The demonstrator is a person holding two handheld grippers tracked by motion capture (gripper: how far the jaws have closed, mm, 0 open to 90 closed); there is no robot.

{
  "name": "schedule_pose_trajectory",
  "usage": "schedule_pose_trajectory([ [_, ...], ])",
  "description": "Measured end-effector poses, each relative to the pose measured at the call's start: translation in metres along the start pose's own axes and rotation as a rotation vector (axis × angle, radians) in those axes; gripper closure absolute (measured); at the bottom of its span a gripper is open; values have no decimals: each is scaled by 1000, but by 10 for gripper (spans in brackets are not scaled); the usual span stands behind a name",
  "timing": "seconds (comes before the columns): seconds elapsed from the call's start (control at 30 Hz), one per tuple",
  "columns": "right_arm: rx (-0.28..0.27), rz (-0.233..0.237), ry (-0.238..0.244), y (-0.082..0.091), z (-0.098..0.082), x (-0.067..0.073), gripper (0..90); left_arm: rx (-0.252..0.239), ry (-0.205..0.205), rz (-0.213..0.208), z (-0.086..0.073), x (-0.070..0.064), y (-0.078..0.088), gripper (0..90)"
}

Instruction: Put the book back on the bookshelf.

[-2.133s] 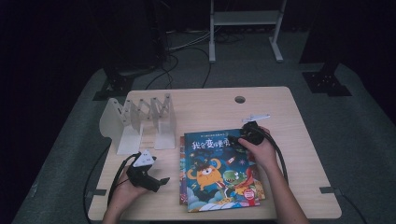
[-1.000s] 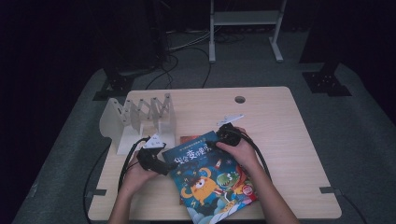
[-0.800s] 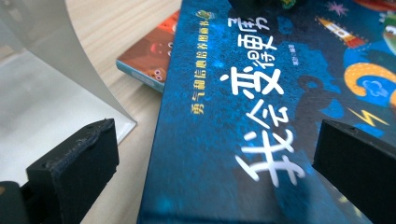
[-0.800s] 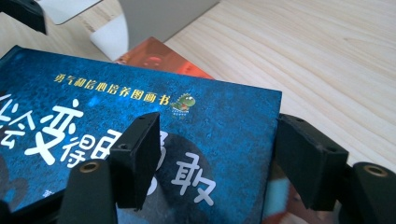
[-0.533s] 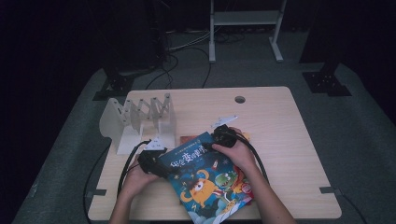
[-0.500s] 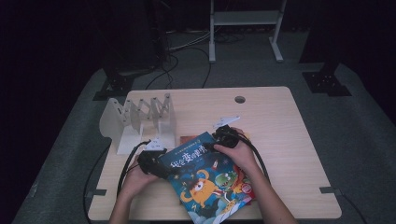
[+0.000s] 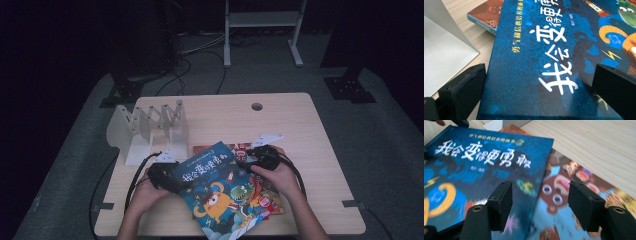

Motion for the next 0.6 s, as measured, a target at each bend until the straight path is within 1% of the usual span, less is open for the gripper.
schedule_pose_trajectory([
  [0.03,0,-9,-3,9,-6,2,351,0,0,1,0,0,0,0],
  [0.07,0,-9,-3,9,-6,2,351,0,0,1,0,0,0,0],
  [0.1,-5,-17,-1,18,-13,3,349,-3,0,0,0,0,0,0],
  [0.13,-5,-17,-1,18,-13,3,349,-3,0,0,0,0,0,0],
  [0.2,-3,-24,-4,26,-21,4,348,-9,1,0,-1,0,0,0],
  [0.23,-4,-29,-8,34,-29,5,346,-10,3,0,-1,0,0,0],
  [0.27,-4,-29,-8,34,-29,5,346,-10,3,0,-1,0,0,0],
  [0.37,-10,-36,-19,46,-41,6,343,-9,3,-1,-1,0,0,0],
  [0.4,-14,-32,-29,52,-49,8,339,-9,4,-1,-1,0,0,0],
  [0.43,-14,-32,-29,52,-49,8,339,-9,4,-1,-1,0,0,0],
  [0.47,-19,-38,-37,58,-56,9,337,-9,4,-1,-1,0,0,0],
  [0.53,-15,-42,-38,63,-62,11,336,-8,5,-1,-1,0,0,0],
  [0.57,-15,-42,-38,63,-62,11,336,-8,5,-1,-1,0,0,0],
  [0.6,-13,-43,-39,68,-67,13,333,-8,6,-1,-1,0,0,0],
])
Point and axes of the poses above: each handheld gripper's, and its own axes: y roughly backward along the jaws, z roughly out of its top, x roughly to its left, the point moved 1 cm from there along -y, roughly forward along the jaws, and after that the axes turned 12 degrees about y, right-handed, at the moved point
